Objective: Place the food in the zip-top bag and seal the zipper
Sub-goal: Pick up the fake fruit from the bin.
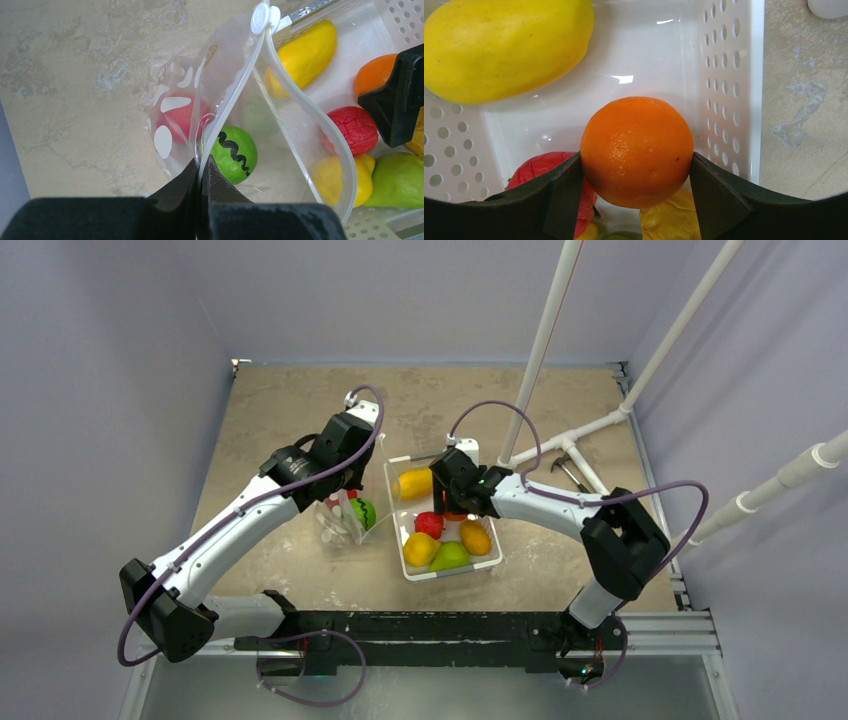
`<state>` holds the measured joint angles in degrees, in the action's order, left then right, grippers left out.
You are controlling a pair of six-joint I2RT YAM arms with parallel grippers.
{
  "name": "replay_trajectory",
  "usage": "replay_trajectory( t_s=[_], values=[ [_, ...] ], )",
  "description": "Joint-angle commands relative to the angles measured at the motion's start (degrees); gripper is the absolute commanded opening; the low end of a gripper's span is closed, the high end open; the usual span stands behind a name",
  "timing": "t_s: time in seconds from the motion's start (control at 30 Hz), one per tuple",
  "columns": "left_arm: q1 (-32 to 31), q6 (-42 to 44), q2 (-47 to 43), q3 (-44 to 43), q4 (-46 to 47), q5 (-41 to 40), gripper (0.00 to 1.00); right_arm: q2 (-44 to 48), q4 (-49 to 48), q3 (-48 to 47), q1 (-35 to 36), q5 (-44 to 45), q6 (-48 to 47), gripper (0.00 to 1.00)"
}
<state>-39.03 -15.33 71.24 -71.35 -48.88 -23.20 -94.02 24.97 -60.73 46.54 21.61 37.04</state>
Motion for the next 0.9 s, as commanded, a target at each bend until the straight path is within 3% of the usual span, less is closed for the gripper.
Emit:
replay_trajectory(
  t_s=[0.0,0.43,0.87],
  values=[
    [-0.1,-0.2,-0.3,-0.9,0.5,-0.6,0.00,3.6,-0.2,-2.6,0.4,2.2,-0.6,0.45],
    [-0.1,-1.1,1.3,-2.9,-0.4,-1.8,0.00,10.2,-0.5,-7.6,0.3,1.4,-3.6,0.39],
    [-0.1,-2.6,2.0,-4.7,-1.9,-1.9,0.00,17.5,-11.5,-10.4,0.3,-14.1,-13.0,0.37]
  ],
)
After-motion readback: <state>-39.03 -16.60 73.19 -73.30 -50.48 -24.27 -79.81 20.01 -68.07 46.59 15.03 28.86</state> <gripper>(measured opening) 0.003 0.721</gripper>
